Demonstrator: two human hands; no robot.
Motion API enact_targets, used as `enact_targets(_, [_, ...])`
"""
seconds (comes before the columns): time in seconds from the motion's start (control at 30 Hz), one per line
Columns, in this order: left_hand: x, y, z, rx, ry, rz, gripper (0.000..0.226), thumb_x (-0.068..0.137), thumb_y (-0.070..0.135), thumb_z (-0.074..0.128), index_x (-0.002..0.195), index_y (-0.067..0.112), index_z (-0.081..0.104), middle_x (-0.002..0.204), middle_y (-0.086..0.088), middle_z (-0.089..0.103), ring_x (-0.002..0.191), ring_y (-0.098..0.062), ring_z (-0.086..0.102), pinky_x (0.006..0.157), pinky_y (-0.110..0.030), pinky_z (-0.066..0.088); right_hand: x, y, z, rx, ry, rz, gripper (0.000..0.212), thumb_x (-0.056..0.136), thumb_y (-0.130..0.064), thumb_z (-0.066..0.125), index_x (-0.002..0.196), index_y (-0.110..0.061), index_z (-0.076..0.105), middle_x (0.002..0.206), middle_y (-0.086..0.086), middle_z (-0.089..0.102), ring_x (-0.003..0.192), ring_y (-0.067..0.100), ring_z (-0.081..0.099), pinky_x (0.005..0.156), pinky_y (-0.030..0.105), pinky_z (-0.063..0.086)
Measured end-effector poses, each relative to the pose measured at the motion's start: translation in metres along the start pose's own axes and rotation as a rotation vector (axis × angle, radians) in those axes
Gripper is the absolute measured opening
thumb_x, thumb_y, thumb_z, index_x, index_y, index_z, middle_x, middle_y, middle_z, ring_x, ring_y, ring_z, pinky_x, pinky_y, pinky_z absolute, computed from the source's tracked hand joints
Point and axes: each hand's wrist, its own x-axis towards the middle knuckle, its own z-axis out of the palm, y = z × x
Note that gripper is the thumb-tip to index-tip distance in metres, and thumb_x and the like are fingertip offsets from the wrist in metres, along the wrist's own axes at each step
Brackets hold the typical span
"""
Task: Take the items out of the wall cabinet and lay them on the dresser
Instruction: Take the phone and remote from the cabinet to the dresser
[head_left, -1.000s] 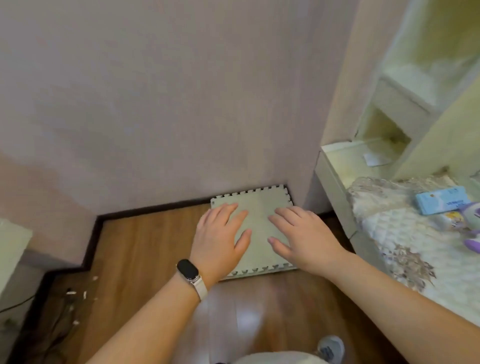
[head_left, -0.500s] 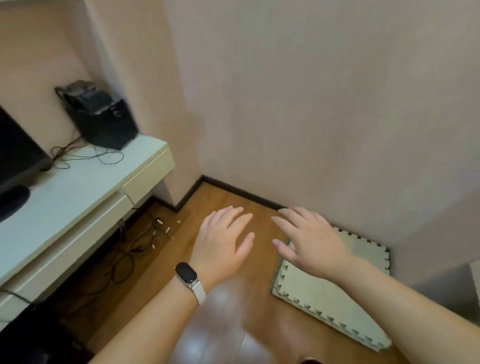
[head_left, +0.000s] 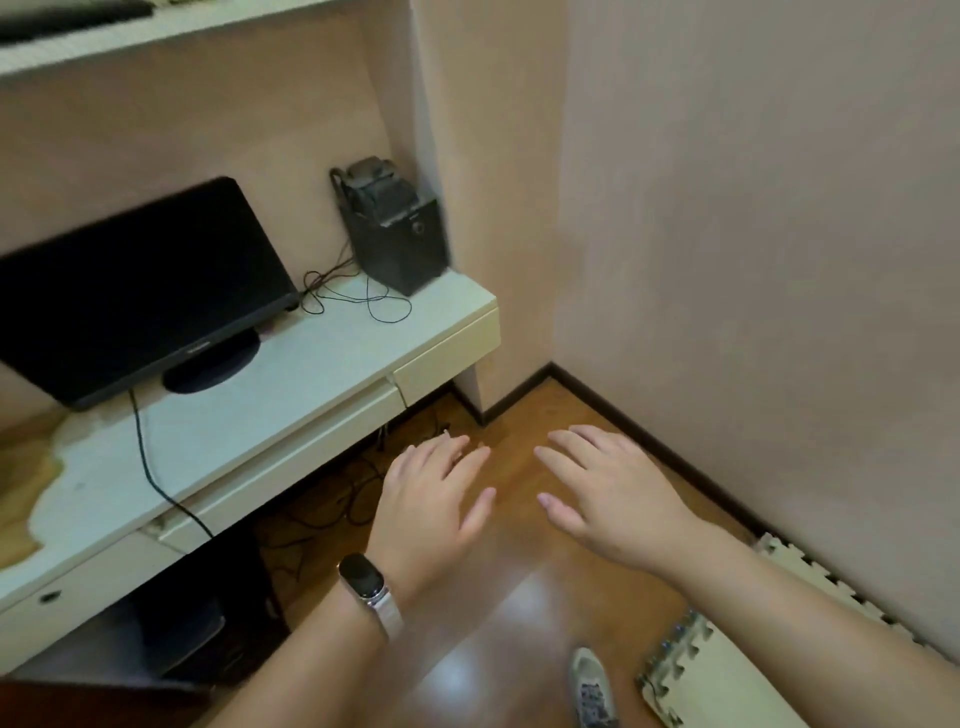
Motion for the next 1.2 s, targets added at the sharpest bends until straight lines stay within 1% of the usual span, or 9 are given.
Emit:
enact_targets(0.07, [0.027,0.002,0.001,0.032,0.016,-0.011,0.042,0.089,0.045,0.049,0.124,0.027,0.064,0.127,0.002,0.064,0.122,-0.018,0.055,0.106,-0.037,0.034,0.025,0.022,-0.007,0.008,0.014,-0.019,0.054,0.093,-0.054,0.04,0.132,-0.022,0.058,0.134,0.003,0.061,0.127,0.025,0.052,0.103,0.042,0.044])
enact_targets(0.17, [0.071,0.009,-0.003,0.053,0.023,-0.054,0.042,0.089,0.045,0.05,0.124,0.026,0.063,0.127,0.001,0.063,0.119,-0.021,0.056,0.1,-0.042,0.043,0.06,0.062,-0.015,0.02,0.066,-0.089,0.051,0.092,-0.052,0.045,0.129,-0.02,0.061,0.13,0.003,0.063,0.124,0.025,0.054,0.102,0.041,0.045])
enact_targets(0.37, [0.129,0.016,-0.019,0.087,0.084,-0.11,0.043,0.09,0.043,0.048,0.126,0.024,0.06,0.128,0.001,0.061,0.119,-0.023,0.053,0.102,-0.044,0.041,0.132,0.115,-0.035,0.033,0.122,-0.196,0.05,0.089,-0.049,0.046,0.123,-0.017,0.064,0.122,0.005,0.066,0.113,0.028,0.058,0.091,0.042,0.049])
enact_targets(0.53, [0.159,-0.004,-0.032,0.139,0.134,-0.15,0.041,0.091,0.046,0.048,0.124,0.026,0.062,0.131,0.002,0.06,0.125,-0.025,0.051,0.106,-0.045,0.038,0.181,0.12,-0.049,0.055,0.162,-0.258,0.05,0.089,-0.05,0.044,0.122,-0.017,0.064,0.123,0.004,0.065,0.114,0.026,0.057,0.091,0.04,0.048])
enact_targets(0.63, [0.176,-0.019,-0.041,0.145,0.166,-0.174,0.042,0.09,0.046,0.049,0.124,0.026,0.063,0.13,0.001,0.061,0.124,-0.025,0.052,0.105,-0.046,0.04,0.211,0.119,-0.048,0.069,0.199,-0.298,0.05,0.088,-0.049,0.045,0.122,-0.017,0.064,0.123,0.005,0.065,0.115,0.027,0.057,0.091,0.039,0.047])
enact_targets(0.8, [0.211,-0.062,-0.048,0.174,0.196,-0.188,0.044,0.091,0.049,0.046,0.128,0.029,0.06,0.133,0.004,0.06,0.127,-0.022,0.05,0.108,-0.045,0.038,0.267,0.116,-0.05,0.039,0.241,-0.348,0.048,0.089,-0.048,0.048,0.122,-0.016,0.063,0.122,0.005,0.064,0.113,0.028,0.057,0.086,0.039,0.047])
enact_targets(0.97, [0.268,-0.114,-0.057,0.171,0.244,-0.152,0.047,0.092,0.051,0.039,0.129,0.029,0.059,0.133,0.004,0.06,0.127,-0.021,0.05,0.108,-0.044,0.035,0.337,0.113,-0.069,-0.045,0.226,-0.334,0.052,0.092,-0.051,0.041,0.13,-0.02,0.059,0.129,0.001,0.061,0.118,0.023,0.054,0.093,0.04,0.046])
enact_targets(1.07, [0.302,-0.148,-0.065,0.143,0.297,-0.138,0.046,0.092,0.05,0.04,0.128,0.028,0.059,0.133,0.004,0.059,0.128,-0.02,0.049,0.109,-0.043,0.034,0.384,0.107,-0.085,-0.082,0.245,-0.327,0.053,0.093,-0.051,0.04,0.133,-0.021,0.057,0.133,0.0,0.06,0.122,0.022,0.053,0.098,0.039,0.045])
enact_targets(1.2, [0.352,-0.193,-0.082,0.136,0.396,-0.103,0.043,0.091,0.046,0.049,0.127,0.025,0.062,0.131,0.003,0.06,0.127,-0.021,0.05,0.107,-0.046,0.038,0.451,0.098,-0.106,-0.14,0.348,-0.338,0.052,0.09,-0.049,0.043,0.126,-0.017,0.062,0.126,0.004,0.063,0.114,0.027,0.057,0.089,0.041,0.049])
